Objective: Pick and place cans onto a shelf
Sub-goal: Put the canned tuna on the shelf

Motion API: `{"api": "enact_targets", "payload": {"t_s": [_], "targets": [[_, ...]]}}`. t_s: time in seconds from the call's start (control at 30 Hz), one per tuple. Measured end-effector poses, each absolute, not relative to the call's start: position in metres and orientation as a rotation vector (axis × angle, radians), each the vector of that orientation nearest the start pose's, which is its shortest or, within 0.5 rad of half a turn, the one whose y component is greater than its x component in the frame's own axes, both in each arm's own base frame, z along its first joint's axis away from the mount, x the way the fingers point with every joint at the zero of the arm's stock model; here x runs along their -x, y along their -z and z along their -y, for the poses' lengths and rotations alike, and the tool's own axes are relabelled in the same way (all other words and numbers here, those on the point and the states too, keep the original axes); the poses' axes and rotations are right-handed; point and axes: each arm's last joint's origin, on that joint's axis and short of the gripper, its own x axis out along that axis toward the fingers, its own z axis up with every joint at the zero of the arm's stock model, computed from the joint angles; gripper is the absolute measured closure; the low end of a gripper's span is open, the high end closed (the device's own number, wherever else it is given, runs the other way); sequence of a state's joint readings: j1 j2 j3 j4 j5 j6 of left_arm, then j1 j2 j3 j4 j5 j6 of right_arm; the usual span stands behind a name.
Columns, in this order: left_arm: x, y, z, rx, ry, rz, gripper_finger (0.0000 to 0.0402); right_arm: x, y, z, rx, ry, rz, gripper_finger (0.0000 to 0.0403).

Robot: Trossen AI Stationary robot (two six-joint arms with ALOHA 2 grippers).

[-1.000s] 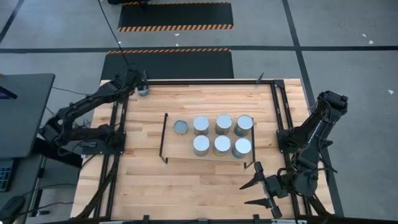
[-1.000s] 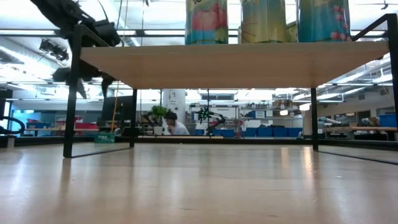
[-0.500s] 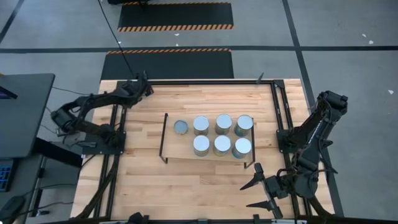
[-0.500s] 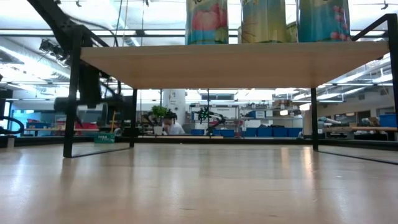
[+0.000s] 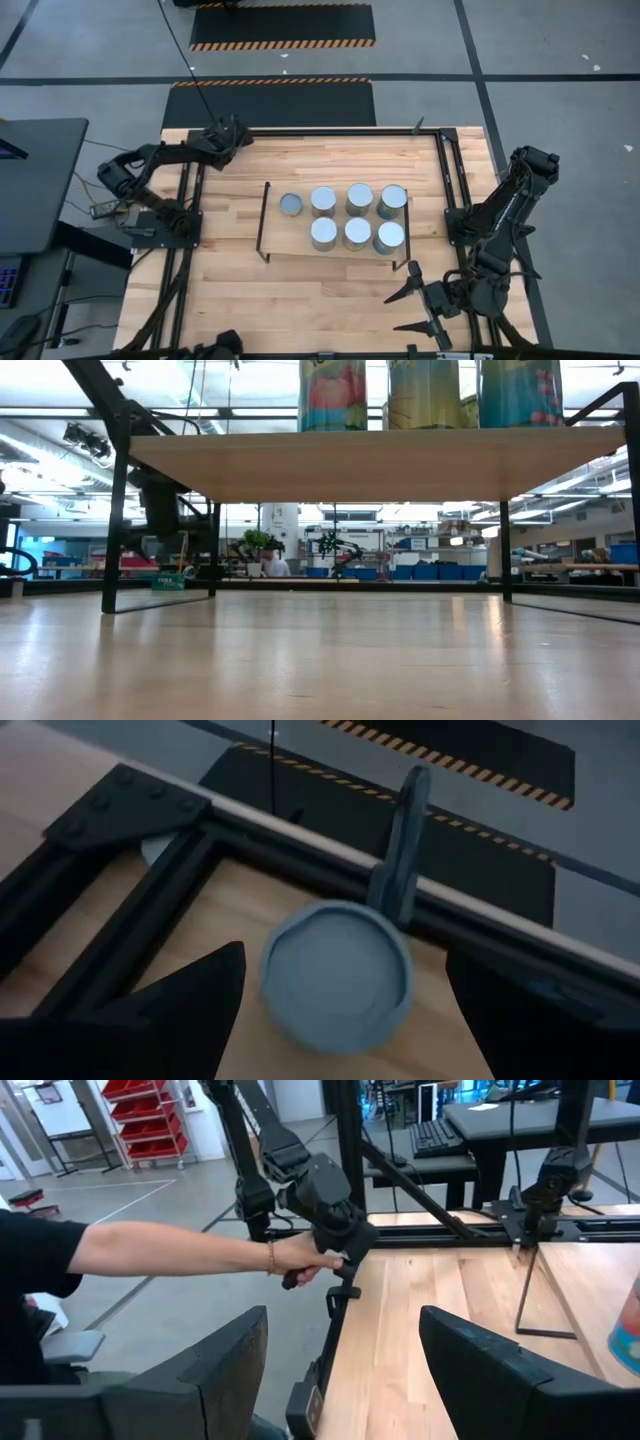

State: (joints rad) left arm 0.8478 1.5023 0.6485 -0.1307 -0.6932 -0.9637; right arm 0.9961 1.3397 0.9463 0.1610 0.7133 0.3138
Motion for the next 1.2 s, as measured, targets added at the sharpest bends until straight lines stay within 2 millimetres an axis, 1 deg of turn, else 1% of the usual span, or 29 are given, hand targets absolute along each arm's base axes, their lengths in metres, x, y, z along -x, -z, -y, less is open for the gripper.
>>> {"api": "enact_targets", "payload": {"t_s": [0.13,0.23,0.33,0.63,0.8,0.93,1.0,1.2], "targets": [[-0.161,-0.143,-0.211,0.777,-1.849,-0.328,0.005,-0.179,-0.301,-0.237,-0.135,-0.247,-0.194,0.0134],[-0.164,-0.142,-0.213,0.796,-1.893,-0.284,0.005,-0.179,-0.301,-0.236,-0.137,-0.245,-0.195,0.0134],[-0.166,-0.141,-0.215,0.8,-1.927,-0.277,0.005,-0.179,-0.301,-0.236,-0.14,-0.244,-0.195,0.0134],[-0.172,-0.136,-0.219,0.797,-1.935,-0.333,0.0054,-0.177,-0.301,-0.238,-0.137,-0.255,-0.195,0.0134],[-0.173,-0.138,-0.222,0.814,-1.914,-0.345,0.0054,-0.177,-0.301,-0.238,-0.144,-0.254,-0.196,0.0134],[-0.181,-0.147,-0.23,0.75,-1.838,-0.441,0.0054,-0.177,-0.301,-0.238,-0.142,-0.253,-0.195,0.0134],[-0.181,-0.148,-0.236,0.744,-1.813,-0.482,0.0054,-0.178,-0.301,-0.237,-0.143,-0.249,-0.195,0.0134],[-0.177,-0.149,-0.272,0.855,-1.624,-0.592,0.0061,-0.179,-0.301,-0.236,-0.171,-0.24,-0.198,0.0134]]}}
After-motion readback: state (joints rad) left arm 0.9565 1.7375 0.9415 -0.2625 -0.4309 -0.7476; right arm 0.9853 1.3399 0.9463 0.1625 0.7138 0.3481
